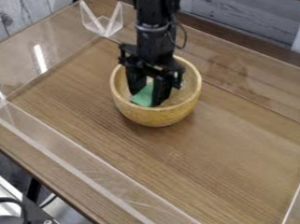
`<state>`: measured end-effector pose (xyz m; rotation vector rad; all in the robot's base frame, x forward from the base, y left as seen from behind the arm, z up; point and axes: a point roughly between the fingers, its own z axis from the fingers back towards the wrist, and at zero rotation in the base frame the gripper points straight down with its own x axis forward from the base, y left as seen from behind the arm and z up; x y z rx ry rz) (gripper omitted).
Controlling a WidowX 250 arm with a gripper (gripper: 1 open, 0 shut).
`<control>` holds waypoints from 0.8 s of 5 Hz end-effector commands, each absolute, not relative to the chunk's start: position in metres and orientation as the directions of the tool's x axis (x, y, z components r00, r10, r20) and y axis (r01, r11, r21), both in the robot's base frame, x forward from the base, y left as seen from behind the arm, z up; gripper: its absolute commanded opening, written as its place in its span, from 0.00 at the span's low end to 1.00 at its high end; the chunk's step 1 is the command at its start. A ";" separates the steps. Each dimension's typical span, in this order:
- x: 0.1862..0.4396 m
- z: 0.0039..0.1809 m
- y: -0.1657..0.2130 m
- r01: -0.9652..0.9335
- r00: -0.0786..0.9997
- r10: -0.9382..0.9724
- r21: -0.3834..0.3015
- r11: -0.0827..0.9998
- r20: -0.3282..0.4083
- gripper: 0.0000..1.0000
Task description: Remove the green block from inside the brown bowl and put it on the table
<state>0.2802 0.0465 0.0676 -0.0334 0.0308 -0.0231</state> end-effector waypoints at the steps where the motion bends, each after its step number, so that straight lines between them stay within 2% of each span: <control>1: 0.285 0.104 0.040 0.045 0.997 -0.042 -0.032 0.999 0.068 0.00; 2: 0.283 0.118 0.026 0.070 0.994 -0.065 -0.045 0.997 0.092 0.00; 3: 0.277 0.119 0.007 0.117 0.989 -0.111 -0.057 0.992 0.096 0.00; 4: 0.270 0.111 -0.020 0.178 0.981 -0.172 -0.065 0.982 0.085 0.00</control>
